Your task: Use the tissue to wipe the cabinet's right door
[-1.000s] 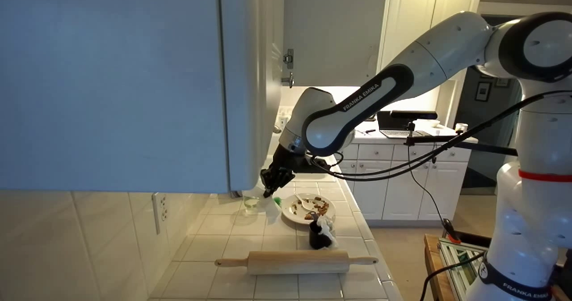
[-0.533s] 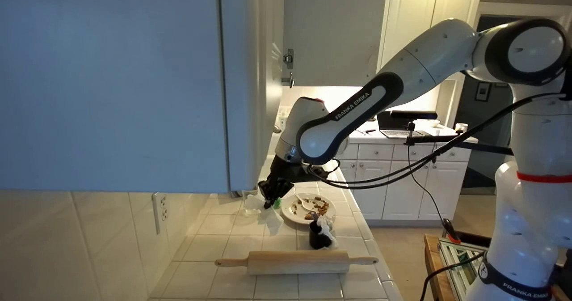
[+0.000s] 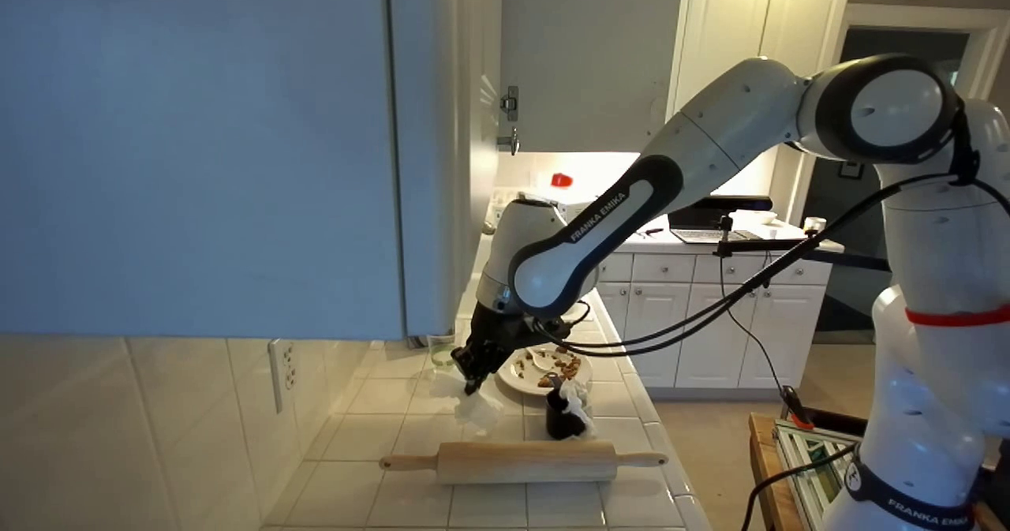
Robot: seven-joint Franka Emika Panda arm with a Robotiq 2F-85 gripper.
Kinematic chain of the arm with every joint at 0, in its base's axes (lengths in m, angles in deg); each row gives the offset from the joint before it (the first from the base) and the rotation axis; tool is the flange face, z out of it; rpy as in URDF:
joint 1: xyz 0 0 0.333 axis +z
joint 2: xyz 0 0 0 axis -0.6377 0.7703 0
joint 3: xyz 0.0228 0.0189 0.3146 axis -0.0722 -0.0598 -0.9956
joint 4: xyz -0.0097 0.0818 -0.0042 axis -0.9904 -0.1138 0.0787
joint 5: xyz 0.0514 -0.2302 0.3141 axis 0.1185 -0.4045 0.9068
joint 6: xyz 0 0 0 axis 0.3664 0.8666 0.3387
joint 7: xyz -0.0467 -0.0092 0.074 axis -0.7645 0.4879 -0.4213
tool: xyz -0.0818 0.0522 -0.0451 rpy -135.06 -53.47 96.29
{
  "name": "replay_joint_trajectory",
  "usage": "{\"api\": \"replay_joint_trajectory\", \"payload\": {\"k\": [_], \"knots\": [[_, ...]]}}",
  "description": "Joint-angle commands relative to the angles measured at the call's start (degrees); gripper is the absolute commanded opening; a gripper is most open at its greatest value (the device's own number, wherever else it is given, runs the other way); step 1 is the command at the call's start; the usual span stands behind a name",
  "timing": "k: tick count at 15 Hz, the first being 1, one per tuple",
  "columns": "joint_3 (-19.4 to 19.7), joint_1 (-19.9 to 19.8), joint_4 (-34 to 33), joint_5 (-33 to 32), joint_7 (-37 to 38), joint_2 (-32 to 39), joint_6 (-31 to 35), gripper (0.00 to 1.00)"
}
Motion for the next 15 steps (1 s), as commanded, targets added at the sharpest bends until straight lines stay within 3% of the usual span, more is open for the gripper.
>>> {"api": "replay_joint_trajectory", "payload": {"k": [1,6,8,15], "knots": [[1.01,1.05,-3.67,-0.53,-1.40,4.12,-2.93,0.00],[1.71,1.61,-5.44,-1.13,-0.73,6.90,-5.27,0.00],[1.90,1.48,-5.55,-1.23,-1.55,6.30,-6.62,0.28],[2.11,0.75,-0.99,-3.32,-7.11,-3.30,-15.03,0.77]]}}
